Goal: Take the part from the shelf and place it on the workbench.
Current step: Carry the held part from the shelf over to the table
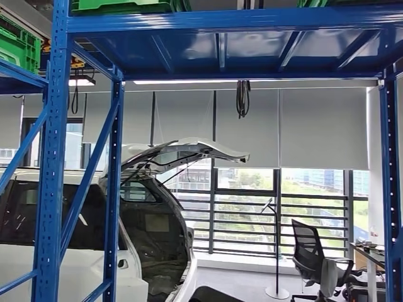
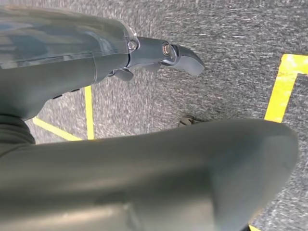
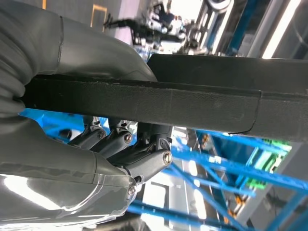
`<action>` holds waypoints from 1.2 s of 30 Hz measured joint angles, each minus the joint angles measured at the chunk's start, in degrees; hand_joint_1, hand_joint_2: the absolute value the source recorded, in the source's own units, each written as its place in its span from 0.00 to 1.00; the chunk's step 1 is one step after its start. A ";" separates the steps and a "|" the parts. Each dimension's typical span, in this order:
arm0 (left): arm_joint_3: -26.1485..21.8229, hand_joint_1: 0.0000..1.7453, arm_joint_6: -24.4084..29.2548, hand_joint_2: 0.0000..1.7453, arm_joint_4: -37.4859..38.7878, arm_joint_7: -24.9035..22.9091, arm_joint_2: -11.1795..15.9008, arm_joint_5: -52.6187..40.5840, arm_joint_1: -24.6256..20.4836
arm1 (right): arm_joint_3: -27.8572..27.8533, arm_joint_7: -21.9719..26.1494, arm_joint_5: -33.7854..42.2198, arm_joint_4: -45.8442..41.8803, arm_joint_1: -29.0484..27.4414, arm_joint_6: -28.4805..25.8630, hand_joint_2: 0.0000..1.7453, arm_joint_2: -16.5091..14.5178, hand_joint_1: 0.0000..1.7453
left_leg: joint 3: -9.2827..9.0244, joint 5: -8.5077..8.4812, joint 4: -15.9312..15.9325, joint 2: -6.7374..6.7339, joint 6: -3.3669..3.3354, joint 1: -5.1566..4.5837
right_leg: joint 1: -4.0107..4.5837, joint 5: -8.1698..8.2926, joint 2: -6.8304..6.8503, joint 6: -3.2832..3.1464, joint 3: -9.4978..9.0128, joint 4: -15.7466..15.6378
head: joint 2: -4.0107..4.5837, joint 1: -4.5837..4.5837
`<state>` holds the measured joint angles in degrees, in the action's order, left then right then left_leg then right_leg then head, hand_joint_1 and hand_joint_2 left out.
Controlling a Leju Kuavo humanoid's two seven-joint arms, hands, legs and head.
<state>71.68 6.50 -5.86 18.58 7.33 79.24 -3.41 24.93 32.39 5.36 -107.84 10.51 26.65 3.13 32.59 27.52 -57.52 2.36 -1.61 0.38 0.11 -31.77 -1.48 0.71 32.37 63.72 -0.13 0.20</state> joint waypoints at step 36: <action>0.14 0.00 0.51 1.00 0.50 -4.36 1.40 1.26 0.45 | 8.09 0.80 -0.30 7.29 5.15 1.09 1.00 1.70 1.00 | 1.91 -0.98 -0.47 0.95 1.36 -0.16 | -0.11 2.61 -0.30 -1.25 -1.56 -6.86 | 0.00 0.00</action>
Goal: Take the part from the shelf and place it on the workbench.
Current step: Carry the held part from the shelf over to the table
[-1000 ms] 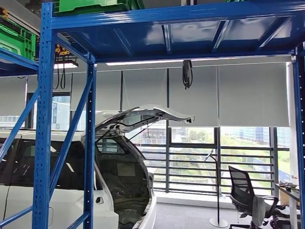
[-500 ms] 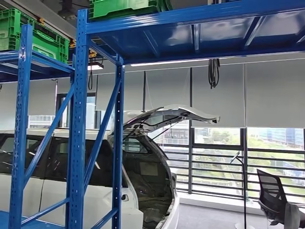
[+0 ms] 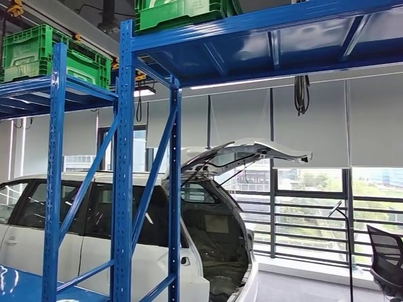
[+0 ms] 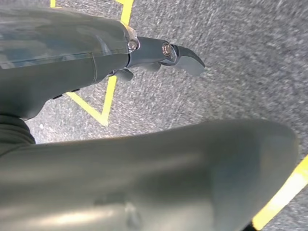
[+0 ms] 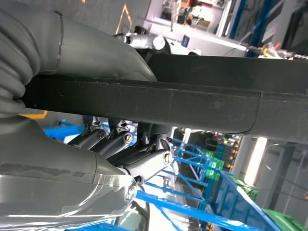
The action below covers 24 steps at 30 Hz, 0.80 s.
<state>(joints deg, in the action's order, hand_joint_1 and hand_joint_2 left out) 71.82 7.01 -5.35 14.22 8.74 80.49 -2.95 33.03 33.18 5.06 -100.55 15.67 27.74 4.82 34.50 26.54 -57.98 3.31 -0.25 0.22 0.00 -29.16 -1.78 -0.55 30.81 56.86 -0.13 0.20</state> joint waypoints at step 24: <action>1.17 0.00 0.71 1.00 0.16 0.89 -0.55 1.08 -0.40 | 3.67 0.02 -2.03 0.86 0.21 -1.77 1.00 -0.42 1.00 | -0.50 0.68 -0.52 -2.01 -1.08 0.24 | -0.21 -4.93 2.09 1.60 5.49 12.76 | 0.00 -0.01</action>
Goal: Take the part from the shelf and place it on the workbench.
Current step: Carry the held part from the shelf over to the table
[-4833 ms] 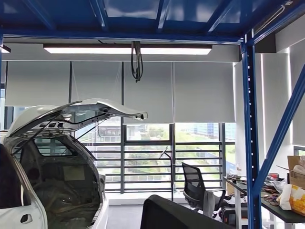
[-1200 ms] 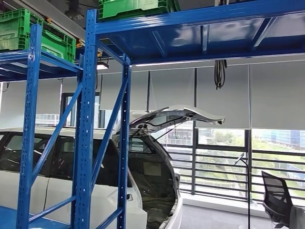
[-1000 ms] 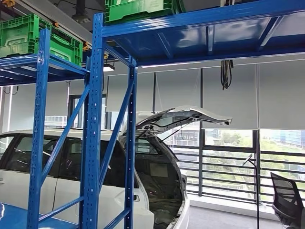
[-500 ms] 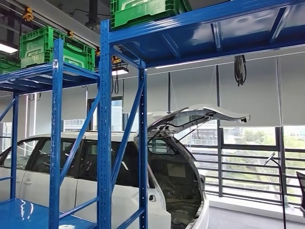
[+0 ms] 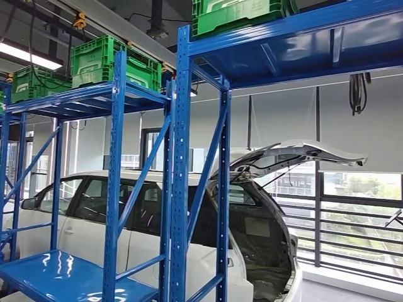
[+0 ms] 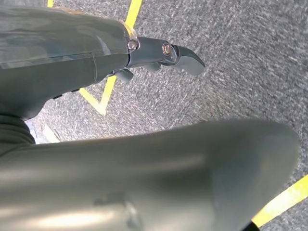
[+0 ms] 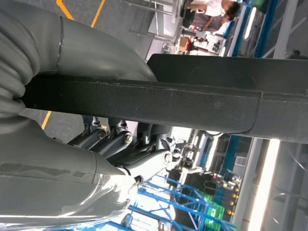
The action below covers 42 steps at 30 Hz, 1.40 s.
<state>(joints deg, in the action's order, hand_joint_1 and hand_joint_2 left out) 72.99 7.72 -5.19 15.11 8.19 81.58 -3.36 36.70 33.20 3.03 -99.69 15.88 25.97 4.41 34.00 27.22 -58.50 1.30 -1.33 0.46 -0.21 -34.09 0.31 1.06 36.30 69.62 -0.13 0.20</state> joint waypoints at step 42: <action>3.24 0.00 0.14 1.00 0.27 -0.43 1.44 1.81 -1.50 | 3.32 1.02 -1.20 2.66 1.82 -1.16 1.00 -0.58 1.00 | 5.93 5.78 -11.22 0.05 2.54 0.41 | -0.04 5.84 -0.03 -2.41 -4.84 -13.09 | 0.00 0.00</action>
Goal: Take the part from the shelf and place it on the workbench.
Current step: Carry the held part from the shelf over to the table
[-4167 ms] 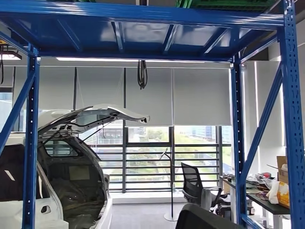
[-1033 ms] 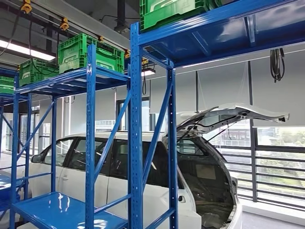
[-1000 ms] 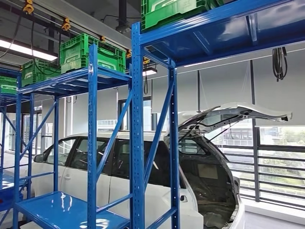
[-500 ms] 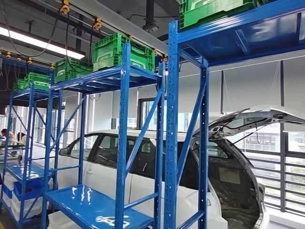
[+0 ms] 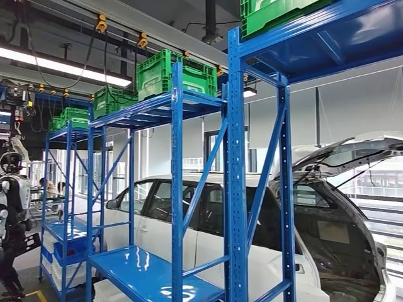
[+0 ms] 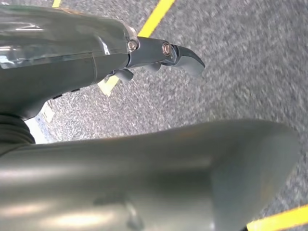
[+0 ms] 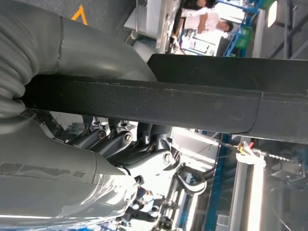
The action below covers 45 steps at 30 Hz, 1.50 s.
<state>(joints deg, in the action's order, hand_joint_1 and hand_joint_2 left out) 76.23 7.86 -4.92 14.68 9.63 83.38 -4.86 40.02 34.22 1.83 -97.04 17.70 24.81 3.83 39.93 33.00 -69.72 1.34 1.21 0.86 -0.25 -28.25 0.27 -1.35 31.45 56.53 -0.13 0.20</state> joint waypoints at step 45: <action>0.92 0.00 -0.44 1.00 0.03 -1.29 -0.84 2.55 0.45 | 1.34 0.03 0.06 0.99 -1.49 0.99 1.00 -0.34 1.00 | -5.41 -5.78 10.68 -1.67 -2.09 0.33 | -0.27 -7.00 0.71 2.92 3.58 10.28 | 0.00 -0.04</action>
<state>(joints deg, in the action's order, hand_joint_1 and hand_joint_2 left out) 77.16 7.42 -4.90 13.39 8.79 85.94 -4.41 41.36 34.25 1.89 -96.04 16.21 25.80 3.49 34.52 27.22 -59.05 -0.33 -0.88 1.19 -0.52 -35.25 0.98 1.57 35.04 66.81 -0.13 0.15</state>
